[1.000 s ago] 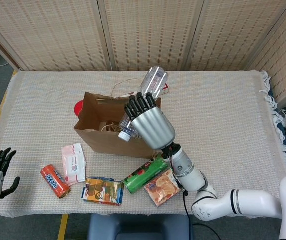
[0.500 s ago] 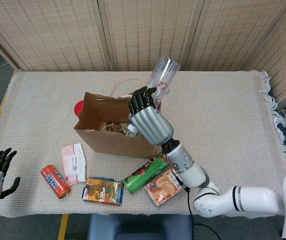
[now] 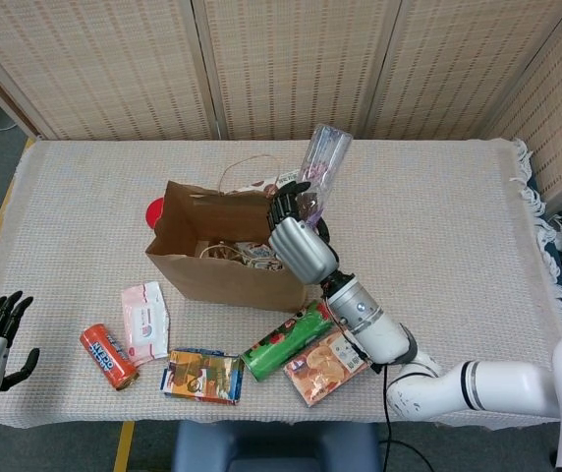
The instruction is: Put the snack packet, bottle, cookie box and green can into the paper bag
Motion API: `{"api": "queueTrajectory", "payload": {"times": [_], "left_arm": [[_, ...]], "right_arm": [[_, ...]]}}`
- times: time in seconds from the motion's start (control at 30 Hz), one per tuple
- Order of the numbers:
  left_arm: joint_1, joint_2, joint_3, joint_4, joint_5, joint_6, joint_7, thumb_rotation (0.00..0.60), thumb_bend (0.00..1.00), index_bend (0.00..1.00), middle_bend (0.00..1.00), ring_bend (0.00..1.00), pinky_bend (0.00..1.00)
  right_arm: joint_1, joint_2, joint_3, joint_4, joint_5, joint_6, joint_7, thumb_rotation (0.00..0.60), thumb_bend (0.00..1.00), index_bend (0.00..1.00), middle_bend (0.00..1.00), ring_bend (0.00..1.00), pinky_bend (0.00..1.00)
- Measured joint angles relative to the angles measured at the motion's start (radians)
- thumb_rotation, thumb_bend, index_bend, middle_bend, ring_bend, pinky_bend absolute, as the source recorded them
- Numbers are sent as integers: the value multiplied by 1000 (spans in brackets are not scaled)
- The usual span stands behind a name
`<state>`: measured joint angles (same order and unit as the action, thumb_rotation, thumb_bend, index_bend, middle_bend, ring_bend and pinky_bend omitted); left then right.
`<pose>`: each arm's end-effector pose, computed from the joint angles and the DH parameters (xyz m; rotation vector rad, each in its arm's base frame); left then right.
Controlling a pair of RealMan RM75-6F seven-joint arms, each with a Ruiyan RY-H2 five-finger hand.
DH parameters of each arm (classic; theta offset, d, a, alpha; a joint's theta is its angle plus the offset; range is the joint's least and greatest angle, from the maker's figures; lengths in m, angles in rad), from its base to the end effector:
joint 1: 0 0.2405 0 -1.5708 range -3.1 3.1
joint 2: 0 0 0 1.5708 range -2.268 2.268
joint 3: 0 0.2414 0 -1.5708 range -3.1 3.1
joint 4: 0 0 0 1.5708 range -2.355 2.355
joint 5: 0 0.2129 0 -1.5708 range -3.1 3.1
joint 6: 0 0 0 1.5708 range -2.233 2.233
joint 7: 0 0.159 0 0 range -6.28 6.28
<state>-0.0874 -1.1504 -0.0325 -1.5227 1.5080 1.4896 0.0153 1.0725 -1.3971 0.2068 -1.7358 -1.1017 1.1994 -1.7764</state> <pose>-0.3134 0.1935 0.1468 -1.4161 -0.8508 -0.8497 0.0197 -0.3538 0.0448 1.6359 0.6767 0.3909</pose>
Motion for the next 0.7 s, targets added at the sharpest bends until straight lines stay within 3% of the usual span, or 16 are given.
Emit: {"api": "queueTrajectory", "payload": {"times": [0.13,0.27,0.33,0.47,0.7], "left_arm": [[-1,2,1,0,0,-2,-7,600,393,68,0,0,0],[-2,5,2,0,2,-5,-16,600,393,68,0,0,0],[-2,6,2,1,3,-5,-19,600,392,68,0,0,0],[-2,7,3,2,4,-6,-24,600,393,68,0,0,0],[-2,7,3,1,4,-5,-20,600,394,68,0,0,0]], "right_arm": [[22,-37,-4,21,6,-2,3,600,355,514,553,459,431],[34,-61,-4,35,-1,14,6,600,196,124,338,206,251],[38,-75,-4,41,-10,31,7,600,153,25,257,125,183],[41,-82,-4,46,-33,48,27,600,124,0,150,28,115],[33,-58,-11,31,-45,64,43,600,63,0,94,0,74]]}}
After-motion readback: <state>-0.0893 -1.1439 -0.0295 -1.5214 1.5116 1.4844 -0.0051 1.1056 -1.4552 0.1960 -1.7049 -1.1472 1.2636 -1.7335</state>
